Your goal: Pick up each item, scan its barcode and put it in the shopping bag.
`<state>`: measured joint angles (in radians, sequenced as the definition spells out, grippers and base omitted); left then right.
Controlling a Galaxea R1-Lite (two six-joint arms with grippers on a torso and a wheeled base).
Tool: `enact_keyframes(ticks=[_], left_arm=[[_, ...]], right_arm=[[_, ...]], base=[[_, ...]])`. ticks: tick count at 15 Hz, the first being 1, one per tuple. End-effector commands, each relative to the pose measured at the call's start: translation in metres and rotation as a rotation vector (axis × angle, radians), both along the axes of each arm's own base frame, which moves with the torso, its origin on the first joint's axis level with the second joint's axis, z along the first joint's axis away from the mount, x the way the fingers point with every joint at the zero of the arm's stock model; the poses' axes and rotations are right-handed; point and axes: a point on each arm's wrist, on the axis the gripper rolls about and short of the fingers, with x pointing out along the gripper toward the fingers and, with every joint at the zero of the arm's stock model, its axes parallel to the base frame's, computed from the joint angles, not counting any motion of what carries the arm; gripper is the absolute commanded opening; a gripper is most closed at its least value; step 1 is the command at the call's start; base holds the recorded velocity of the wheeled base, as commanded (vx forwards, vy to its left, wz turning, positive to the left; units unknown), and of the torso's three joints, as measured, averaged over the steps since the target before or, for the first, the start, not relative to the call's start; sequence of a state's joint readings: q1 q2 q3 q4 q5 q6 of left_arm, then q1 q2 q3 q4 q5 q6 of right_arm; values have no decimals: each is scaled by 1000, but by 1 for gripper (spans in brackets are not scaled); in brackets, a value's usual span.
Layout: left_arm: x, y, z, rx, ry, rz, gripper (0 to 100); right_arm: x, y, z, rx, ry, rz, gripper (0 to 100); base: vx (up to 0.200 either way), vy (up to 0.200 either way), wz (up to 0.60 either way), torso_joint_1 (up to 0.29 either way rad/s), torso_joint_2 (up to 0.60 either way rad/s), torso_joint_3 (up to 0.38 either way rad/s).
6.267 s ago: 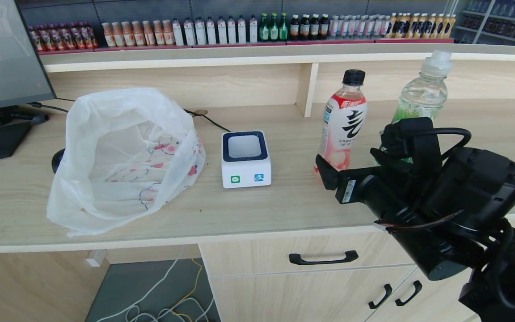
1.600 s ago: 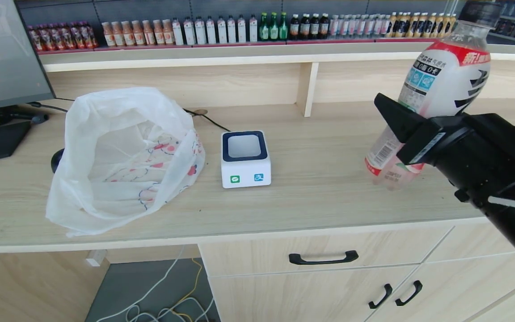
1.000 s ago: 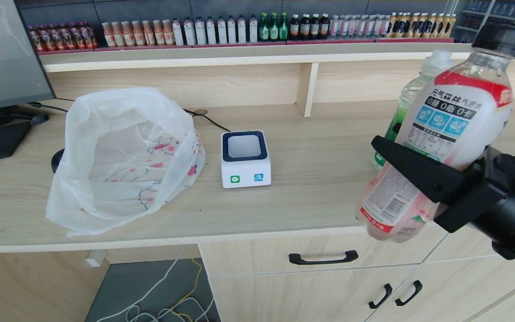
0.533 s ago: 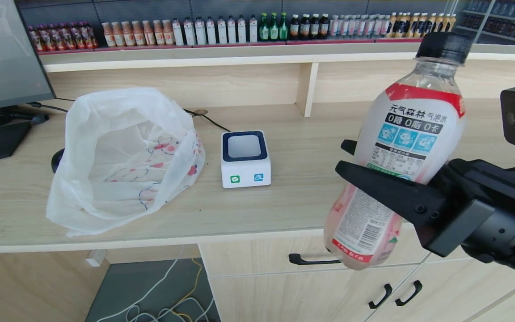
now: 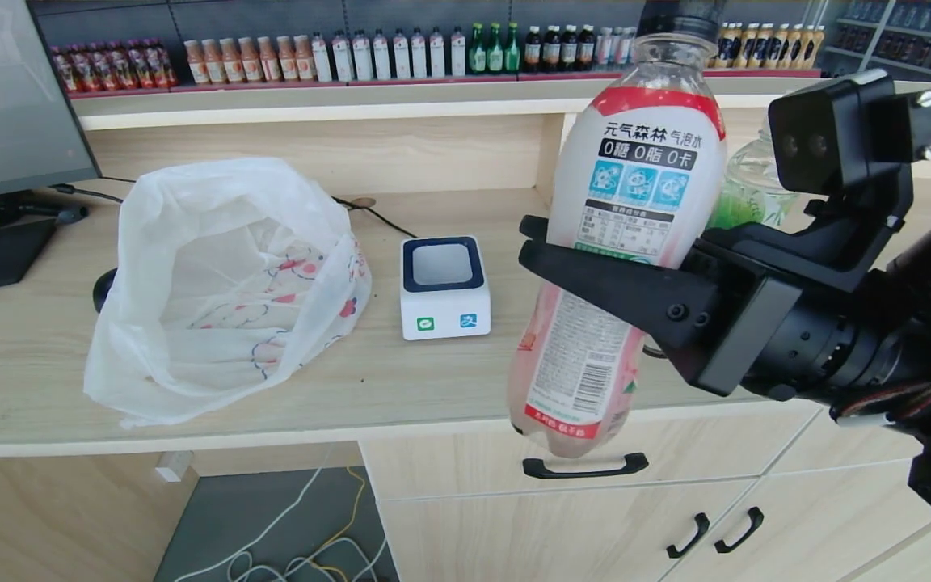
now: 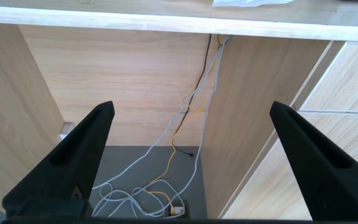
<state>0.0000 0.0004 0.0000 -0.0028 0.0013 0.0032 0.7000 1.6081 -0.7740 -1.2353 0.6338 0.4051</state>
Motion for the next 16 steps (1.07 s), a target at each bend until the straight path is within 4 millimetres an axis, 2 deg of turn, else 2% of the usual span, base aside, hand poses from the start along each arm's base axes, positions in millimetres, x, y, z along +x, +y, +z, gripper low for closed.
enact_keyframes(ticks=[1,3,7,16], left_arm=[[0,0,0,0,-1,0,100],[0,0,0,0,-1,0,100],[0,0,0,0,-1,0,100],[0,0,0,0,-1,0,100]], right_arm=[[6,7,0,3,19,20,0],[10,10,16,53,35,43,0],[10,16,28,76,10,78,0],[-2,23,27,71,29,143,0]], base=[[0,0,0,0,0,0],[0,0,0,0,0,0],[0,0,0,0,0,0],[0,0,0,0,0,0]])
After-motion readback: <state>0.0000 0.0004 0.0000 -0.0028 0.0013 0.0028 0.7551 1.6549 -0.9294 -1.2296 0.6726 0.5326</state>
